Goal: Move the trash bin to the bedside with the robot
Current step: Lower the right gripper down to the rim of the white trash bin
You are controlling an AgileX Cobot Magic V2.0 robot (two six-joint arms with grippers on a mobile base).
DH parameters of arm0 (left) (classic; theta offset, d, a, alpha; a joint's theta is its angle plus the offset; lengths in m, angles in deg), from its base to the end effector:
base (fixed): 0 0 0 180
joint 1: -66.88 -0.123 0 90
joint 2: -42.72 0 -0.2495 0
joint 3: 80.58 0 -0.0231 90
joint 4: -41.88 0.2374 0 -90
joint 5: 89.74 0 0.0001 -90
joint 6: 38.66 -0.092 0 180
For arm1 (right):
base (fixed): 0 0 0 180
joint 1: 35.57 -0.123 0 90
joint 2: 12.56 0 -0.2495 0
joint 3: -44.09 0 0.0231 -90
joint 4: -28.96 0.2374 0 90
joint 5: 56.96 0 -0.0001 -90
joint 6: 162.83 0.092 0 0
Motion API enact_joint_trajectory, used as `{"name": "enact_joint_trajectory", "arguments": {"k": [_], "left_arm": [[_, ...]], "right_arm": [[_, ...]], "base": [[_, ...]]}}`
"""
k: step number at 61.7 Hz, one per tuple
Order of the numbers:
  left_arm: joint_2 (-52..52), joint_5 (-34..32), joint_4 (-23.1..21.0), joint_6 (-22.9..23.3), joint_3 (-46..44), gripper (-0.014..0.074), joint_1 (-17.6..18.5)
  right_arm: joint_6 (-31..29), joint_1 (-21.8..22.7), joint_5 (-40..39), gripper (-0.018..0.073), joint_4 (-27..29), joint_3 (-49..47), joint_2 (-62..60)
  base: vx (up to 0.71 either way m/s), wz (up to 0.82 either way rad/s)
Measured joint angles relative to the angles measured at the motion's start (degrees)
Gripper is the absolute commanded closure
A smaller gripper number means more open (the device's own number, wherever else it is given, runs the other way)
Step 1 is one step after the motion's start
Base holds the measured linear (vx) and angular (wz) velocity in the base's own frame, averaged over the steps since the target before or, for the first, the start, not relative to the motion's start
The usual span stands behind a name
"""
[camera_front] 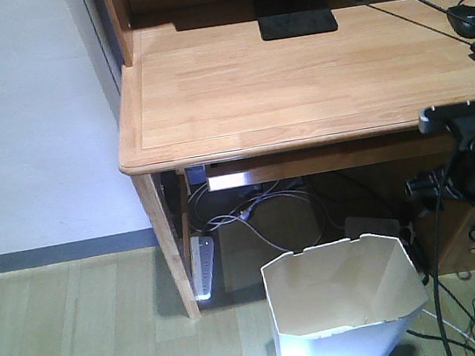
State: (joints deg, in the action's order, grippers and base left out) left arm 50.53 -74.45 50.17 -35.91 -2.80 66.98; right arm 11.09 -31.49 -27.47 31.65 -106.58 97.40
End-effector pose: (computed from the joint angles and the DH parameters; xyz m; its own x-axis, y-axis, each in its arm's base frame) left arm 0.0780 0.0034 0.1810 -0.1886 0.0918 -0.9778 -0.0184 0.9951 0.0970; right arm 0.2748 -0.0175 0.1024 -0.9806 0.0046 -0.1961 0.0027 0.9999 0.0099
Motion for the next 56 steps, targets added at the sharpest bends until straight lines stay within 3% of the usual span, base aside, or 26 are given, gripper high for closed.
{"name": "enact_joint_trajectory", "arguments": {"k": [10,23,56], "left_arm": [[0.00,0.00,0.00,0.00,0.00,0.0602,0.00],[0.00,0.00,0.00,0.00,0.00,0.0602,0.00],[0.00,0.00,0.00,0.00,0.00,0.0602,0.00]], "right_arm": [[-5.82,3.91,-5.77,0.0007,1.50,-0.05,8.29],[-9.85,4.21,-14.69,0.0007,1.88,-2.97,19.84],[-13.88,4.21,-15.00,0.0007,1.94,-25.75,51.71]], "base": [[0.00,0.00],[0.00,0.00],[0.00,0.00]]}}
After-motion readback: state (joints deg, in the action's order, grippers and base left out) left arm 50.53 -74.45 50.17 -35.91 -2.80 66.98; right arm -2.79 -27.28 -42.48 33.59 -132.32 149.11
